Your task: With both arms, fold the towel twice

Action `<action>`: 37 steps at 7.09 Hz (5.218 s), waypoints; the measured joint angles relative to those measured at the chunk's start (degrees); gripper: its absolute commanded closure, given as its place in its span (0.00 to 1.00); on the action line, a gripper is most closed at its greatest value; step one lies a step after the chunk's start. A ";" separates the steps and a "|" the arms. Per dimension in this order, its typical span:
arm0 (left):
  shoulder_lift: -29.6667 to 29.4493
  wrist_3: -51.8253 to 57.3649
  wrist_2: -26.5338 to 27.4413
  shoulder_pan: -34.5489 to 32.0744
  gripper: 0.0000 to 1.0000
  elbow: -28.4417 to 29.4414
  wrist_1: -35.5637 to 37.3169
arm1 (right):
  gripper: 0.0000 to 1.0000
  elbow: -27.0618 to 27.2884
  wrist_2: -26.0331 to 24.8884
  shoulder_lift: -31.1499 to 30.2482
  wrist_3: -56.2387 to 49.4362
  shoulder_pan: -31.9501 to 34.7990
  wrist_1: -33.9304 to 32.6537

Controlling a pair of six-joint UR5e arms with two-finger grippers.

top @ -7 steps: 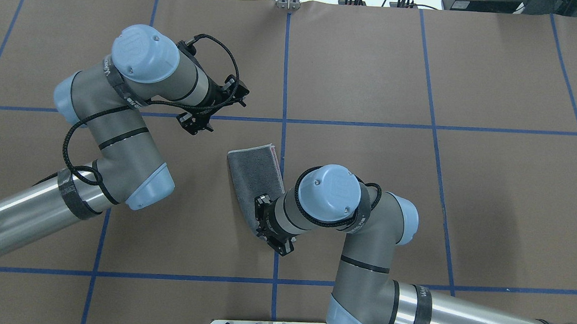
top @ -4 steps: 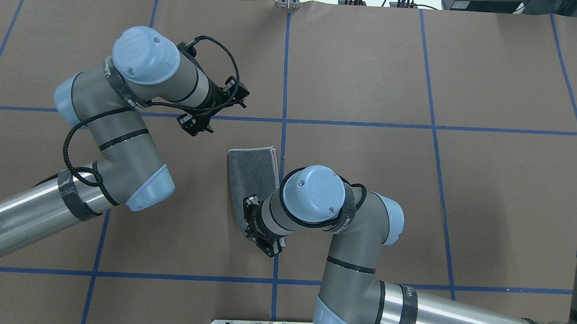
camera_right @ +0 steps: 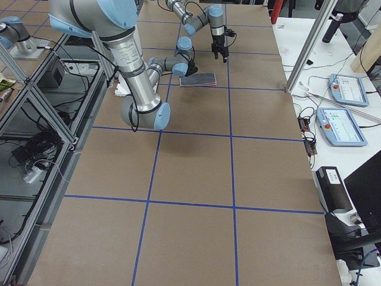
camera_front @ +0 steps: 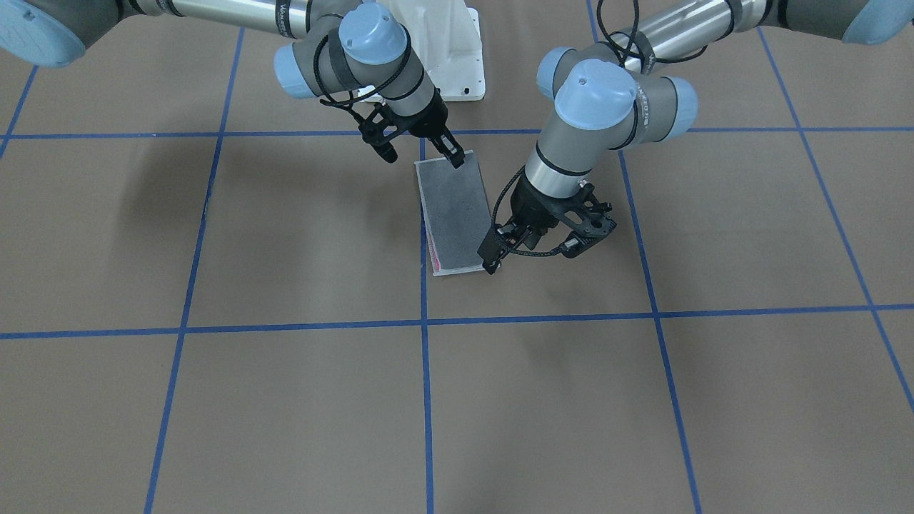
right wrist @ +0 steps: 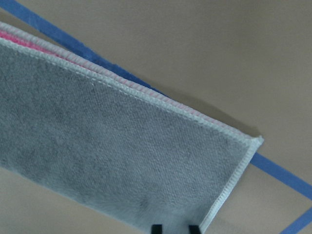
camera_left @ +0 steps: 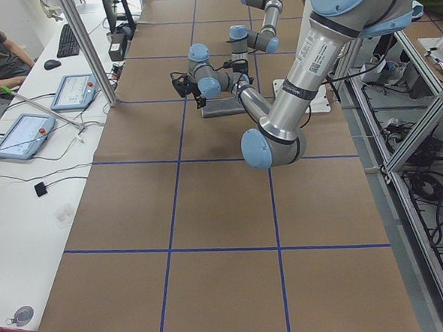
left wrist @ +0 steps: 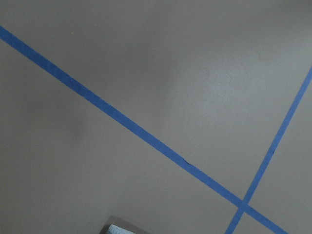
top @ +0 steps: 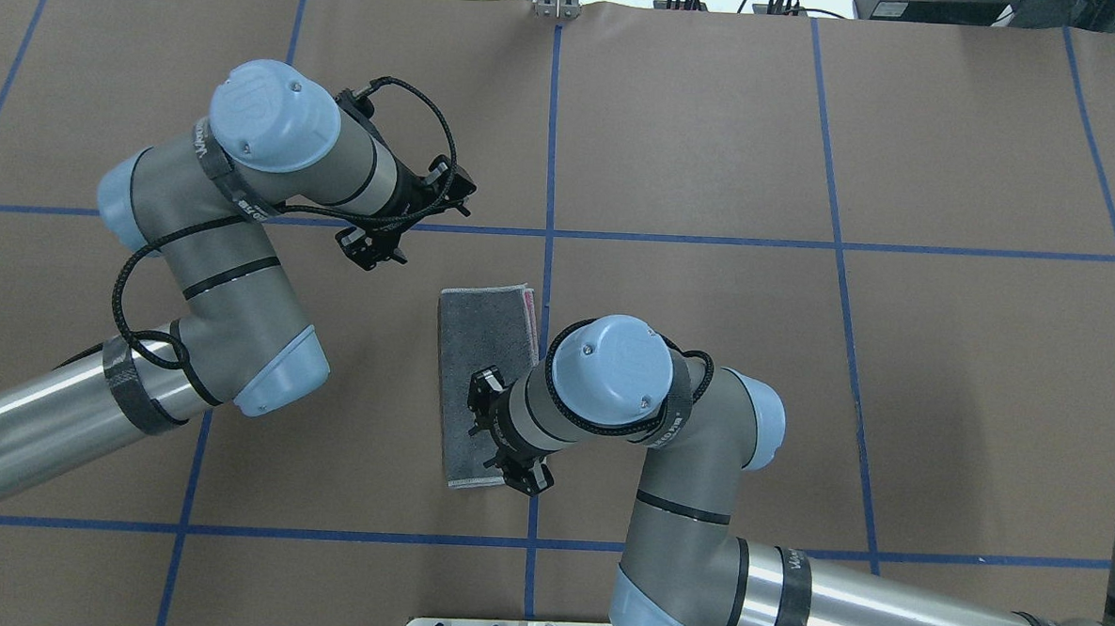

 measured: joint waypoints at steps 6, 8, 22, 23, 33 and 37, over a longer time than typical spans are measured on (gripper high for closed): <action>11.60 -13.67 10.33 14.70 0.10 -15.03 -0.21 | 0.00 6.08 4.56 -8.98 -11.89 14.18 -0.23; 12.75 -19.03 15.12 20.52 0.13 -15.77 -0.29 | 0.00 5.90 4.11 -10.82 -16.25 15.67 0.06; 11.93 -22.89 18.85 26.00 1.00 -13.59 -0.71 | 0.00 5.65 3.22 -12.61 -17.39 15.92 -0.24; 11.91 -22.84 18.71 25.77 1.00 -14.23 -0.65 | 0.00 5.65 3.15 -12.70 -17.39 15.87 -0.24; 11.63 -18.88 13.51 15.03 1.00 -14.93 -0.42 | 0.00 5.60 2.86 -12.62 -17.30 15.79 -0.24; 4.32 -18.64 12.98 11.91 1.00 -8.44 -0.44 | 0.00 5.21 2.81 -12.71 -17.34 15.78 -0.24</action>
